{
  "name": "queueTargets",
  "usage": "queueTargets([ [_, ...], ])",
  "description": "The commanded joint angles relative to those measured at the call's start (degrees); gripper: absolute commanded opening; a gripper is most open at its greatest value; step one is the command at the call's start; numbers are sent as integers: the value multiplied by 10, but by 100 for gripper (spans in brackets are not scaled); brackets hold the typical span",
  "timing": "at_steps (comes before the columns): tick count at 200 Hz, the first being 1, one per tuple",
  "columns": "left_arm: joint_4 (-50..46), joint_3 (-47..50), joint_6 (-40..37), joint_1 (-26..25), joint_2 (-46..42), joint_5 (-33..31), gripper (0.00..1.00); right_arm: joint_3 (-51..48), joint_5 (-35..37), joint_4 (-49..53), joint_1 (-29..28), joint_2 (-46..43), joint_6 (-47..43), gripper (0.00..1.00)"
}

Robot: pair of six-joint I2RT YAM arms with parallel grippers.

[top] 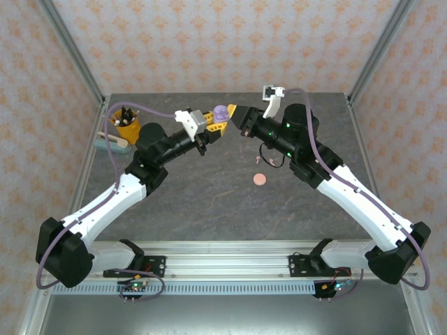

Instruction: Insert the wireless bluetooth earbuds into the charging case

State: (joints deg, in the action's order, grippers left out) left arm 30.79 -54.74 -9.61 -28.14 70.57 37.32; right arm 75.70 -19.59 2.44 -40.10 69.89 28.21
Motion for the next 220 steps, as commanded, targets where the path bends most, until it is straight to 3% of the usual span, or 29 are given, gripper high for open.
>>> queueTargets([
  [1,5,-24,-14,-4,-1,14,0,2,-11,-29,-5,-11,-9,15],
  [183,1,-25,-15,-4,-11,-1,0,0,-27,7,-16,25,-25,12],
  [220,1,-22,-14,-3,-13,-4,0,3,-26,27,-17,27,-29,23],
])
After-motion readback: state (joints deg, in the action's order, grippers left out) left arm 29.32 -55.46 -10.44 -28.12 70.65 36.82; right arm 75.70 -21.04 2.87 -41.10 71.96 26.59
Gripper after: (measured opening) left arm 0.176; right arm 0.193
